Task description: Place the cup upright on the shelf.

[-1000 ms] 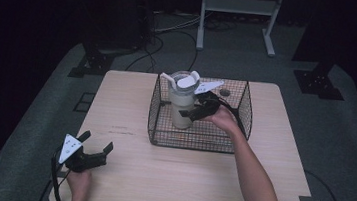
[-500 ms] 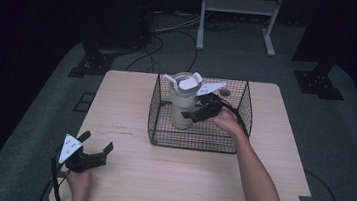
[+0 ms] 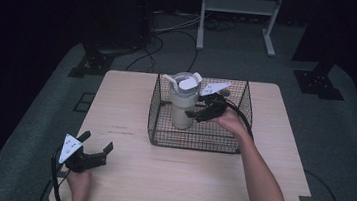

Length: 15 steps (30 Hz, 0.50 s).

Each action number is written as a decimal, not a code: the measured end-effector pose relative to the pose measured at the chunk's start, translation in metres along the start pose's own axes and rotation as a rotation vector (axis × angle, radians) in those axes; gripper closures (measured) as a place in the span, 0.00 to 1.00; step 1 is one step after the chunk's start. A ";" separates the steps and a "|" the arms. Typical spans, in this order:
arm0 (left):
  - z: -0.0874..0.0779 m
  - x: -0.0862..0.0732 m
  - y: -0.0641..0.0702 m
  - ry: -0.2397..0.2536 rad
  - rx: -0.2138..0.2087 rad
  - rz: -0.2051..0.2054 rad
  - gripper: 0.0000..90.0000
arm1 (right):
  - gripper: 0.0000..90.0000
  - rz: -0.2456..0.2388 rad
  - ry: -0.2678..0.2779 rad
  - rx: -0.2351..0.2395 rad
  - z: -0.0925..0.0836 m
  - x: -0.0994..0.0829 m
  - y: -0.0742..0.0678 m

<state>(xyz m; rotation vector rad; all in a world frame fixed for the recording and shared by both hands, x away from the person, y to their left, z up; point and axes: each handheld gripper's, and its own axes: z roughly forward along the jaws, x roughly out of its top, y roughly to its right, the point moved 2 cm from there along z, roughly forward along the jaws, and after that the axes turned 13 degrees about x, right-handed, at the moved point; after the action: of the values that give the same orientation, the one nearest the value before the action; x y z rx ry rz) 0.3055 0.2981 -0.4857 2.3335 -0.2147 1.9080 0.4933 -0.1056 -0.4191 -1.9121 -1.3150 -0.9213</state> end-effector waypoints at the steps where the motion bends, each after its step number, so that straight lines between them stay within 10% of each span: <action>1: 0.000 0.000 0.000 0.000 0.000 0.000 0.00 | 0.20 0.007 -0.001 -0.003 -0.002 0.000 0.000; 15: 0.000 0.000 0.000 0.000 0.000 0.000 0.00 | 0.19 0.073 0.017 -0.013 -0.036 0.001 -0.007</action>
<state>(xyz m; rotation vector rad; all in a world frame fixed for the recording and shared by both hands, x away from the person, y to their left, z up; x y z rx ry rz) 0.3053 0.2976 -0.4857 2.3335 -0.2146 1.9075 0.4802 -0.1322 -0.3976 -1.9446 -1.2238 -0.9100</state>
